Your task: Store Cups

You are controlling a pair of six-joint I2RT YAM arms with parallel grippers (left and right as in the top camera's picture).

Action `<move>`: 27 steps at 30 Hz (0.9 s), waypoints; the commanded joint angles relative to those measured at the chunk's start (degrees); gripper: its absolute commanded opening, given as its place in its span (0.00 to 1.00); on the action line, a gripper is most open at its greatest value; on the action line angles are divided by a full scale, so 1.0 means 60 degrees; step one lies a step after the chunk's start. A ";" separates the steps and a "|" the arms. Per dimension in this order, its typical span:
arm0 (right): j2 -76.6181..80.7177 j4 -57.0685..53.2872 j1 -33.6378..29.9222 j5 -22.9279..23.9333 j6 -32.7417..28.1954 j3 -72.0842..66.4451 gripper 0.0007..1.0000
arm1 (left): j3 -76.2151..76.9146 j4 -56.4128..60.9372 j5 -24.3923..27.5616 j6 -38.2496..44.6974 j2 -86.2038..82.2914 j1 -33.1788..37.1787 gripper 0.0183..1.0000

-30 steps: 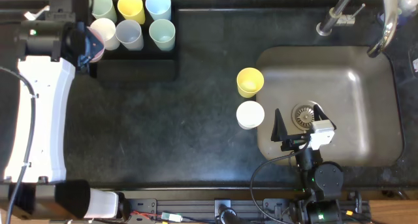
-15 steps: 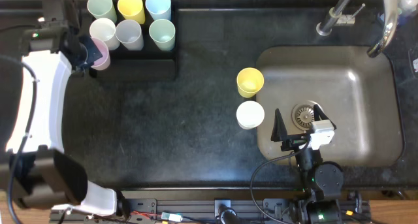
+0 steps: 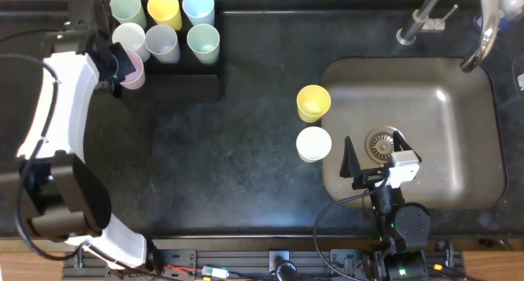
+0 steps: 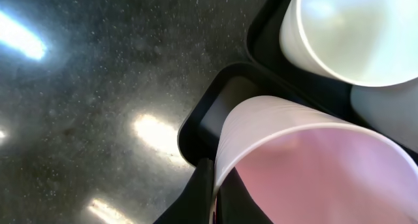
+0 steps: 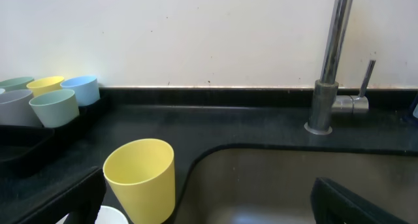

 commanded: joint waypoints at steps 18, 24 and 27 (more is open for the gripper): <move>-0.0095 0.0044 -0.0066 -0.0004 -0.0058 -0.0124 1.00 | -0.0066 0.0178 0.0015 0.0157 0.0743 0.0142 0.09; -0.0095 0.0044 -0.0066 -0.0004 -0.0058 -0.0124 1.00 | -0.0066 0.0233 -0.0058 0.0138 0.0758 0.0142 0.15; -0.0095 0.0044 -0.0066 -0.0004 -0.0058 -0.0124 1.00 | -0.0066 0.0233 -0.0073 0.0138 0.0758 0.0142 0.18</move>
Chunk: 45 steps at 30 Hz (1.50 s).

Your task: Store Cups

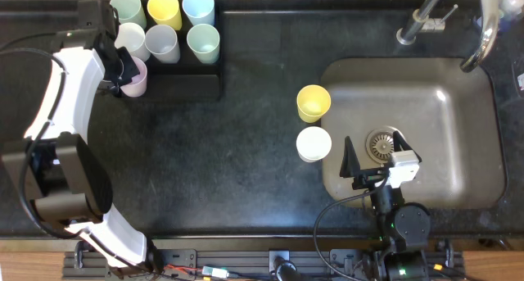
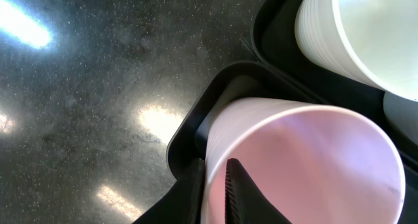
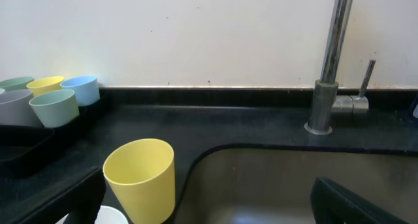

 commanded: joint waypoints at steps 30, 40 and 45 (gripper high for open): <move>-0.0095 0.0047 -0.0066 0.0000 -0.0058 -0.0124 1.00 | 0.3202 -0.1770 -0.0474 -0.3027 -0.2878 -0.5337 0.83; -0.0095 0.0047 -0.0066 0.0000 -0.0055 -0.0124 1.00 | 0.5344 -0.4601 -0.0441 -0.4918 0.0040 -0.8604 0.80; -0.0095 0.0047 -0.0066 0.0000 -0.0058 -0.0124 1.00 | 0.5344 -0.4594 0.0175 -0.4932 0.1005 -0.9041 0.79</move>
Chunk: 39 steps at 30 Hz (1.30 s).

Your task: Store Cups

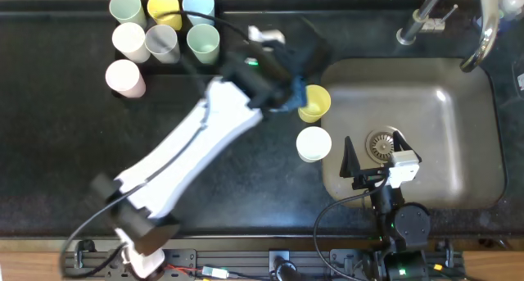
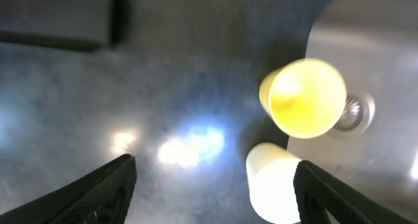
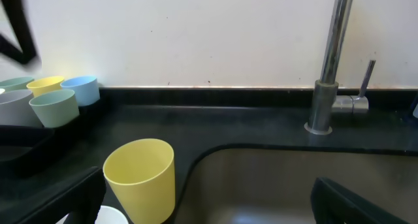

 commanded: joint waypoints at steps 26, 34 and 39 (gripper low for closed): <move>-0.0095 0.0047 -0.0066 -0.0004 -0.0058 -0.0124 1.00 | 0.0288 0.2805 0.1173 0.0353 0.3370 -0.0229 0.04; -0.0095 0.0047 -0.0066 0.0000 -0.0058 -0.0124 1.00 | 0.0357 0.2685 -0.0372 -0.1031 0.1920 -0.0044 0.02; -0.0095 0.0047 -0.0066 0.0000 -0.0058 -0.0124 1.00 | 0.0339 0.1657 -0.2364 -0.2707 -0.0033 0.0714 0.02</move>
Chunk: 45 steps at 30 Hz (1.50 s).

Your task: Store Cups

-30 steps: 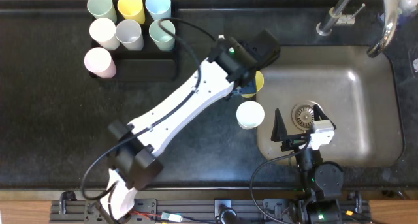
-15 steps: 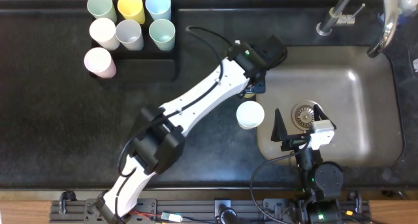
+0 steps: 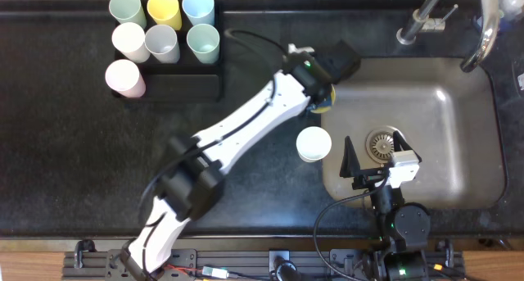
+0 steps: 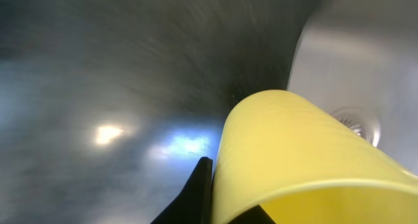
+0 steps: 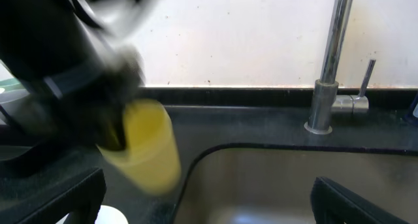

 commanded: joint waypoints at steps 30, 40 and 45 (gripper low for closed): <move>-0.0095 0.0044 -0.0066 -0.0004 -0.0062 -0.0124 1.00 | -0.4393 -0.1035 0.0423 -0.6870 -0.3654 0.6007 0.02; -0.0095 0.0044 -0.0066 -0.0007 -0.0062 -0.0124 1.00 | -0.4397 -0.0867 0.0423 -0.6874 -0.3013 0.6408 0.02; -0.0095 0.0044 -0.0066 -0.0007 -0.0062 -0.0124 1.00 | -0.4397 -0.0579 0.0426 -0.6867 -0.2743 0.6517 0.02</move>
